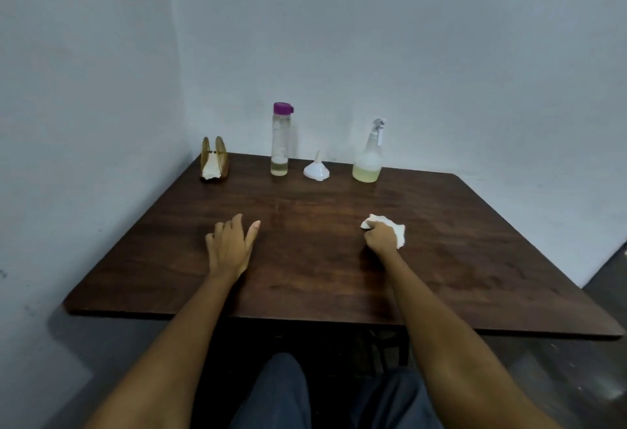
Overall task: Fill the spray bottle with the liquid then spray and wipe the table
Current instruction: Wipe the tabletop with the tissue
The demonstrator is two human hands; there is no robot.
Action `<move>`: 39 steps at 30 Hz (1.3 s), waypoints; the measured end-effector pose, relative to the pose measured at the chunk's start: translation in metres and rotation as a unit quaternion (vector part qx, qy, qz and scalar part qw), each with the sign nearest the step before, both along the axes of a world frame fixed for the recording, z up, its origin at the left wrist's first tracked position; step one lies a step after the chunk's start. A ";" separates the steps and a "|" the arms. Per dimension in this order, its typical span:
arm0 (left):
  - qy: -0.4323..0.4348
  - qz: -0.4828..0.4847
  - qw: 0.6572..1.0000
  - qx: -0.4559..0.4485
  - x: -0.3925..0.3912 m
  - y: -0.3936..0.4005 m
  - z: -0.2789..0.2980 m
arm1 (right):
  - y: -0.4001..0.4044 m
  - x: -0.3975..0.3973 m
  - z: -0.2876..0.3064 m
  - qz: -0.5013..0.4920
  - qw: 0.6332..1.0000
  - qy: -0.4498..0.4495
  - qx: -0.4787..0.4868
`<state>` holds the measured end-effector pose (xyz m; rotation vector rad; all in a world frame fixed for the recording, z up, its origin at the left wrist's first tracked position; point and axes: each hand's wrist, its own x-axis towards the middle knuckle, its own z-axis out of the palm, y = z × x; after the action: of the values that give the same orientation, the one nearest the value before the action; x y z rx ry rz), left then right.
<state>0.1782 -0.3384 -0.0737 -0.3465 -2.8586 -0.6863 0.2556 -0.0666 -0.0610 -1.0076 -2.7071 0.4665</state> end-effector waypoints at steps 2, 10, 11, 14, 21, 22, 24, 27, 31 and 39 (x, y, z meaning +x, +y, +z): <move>0.006 0.002 1.000 0.006 0.007 -0.005 0.000 | -0.042 -0.014 -0.006 0.092 0.994 0.021 -0.052; 0.029 0.070 0.997 0.032 0.020 -0.034 0.012 | -0.191 -0.026 -0.023 0.366 0.930 0.020 -0.032; 0.027 0.072 0.997 0.033 0.021 -0.035 0.012 | -0.192 -0.021 -0.024 0.371 0.928 0.027 -0.030; 0.011 0.075 0.995 0.057 0.030 -0.030 0.010 | -0.169 -0.008 -0.028 0.357 0.933 0.024 -0.041; 0.024 0.029 0.998 0.058 0.042 -0.007 0.008 | -0.039 0.051 -0.025 0.227 0.973 0.031 0.004; 0.026 0.024 0.998 0.058 0.043 -0.004 0.008 | -0.016 0.065 -0.022 0.203 0.978 0.035 0.009; 0.026 0.018 0.998 0.060 0.044 0.001 0.009 | 0.020 0.089 -0.019 0.149 0.988 0.023 0.032; 0.025 0.012 0.998 0.059 0.045 0.006 0.008 | 0.042 0.111 -0.020 0.016 0.999 0.031 0.030; 0.022 0.002 0.998 0.051 0.047 0.008 0.008 | 0.004 0.096 -0.008 -0.073 0.996 0.044 -0.009; 0.029 0.051 0.998 0.034 0.026 -0.038 0.006 | -0.181 0.005 -0.024 0.242 0.968 0.059 0.042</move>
<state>0.2038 -0.3767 -0.0681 -0.2063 -2.7695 -0.7386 0.2610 -0.2475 -0.0852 -0.2759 -2.8208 0.4667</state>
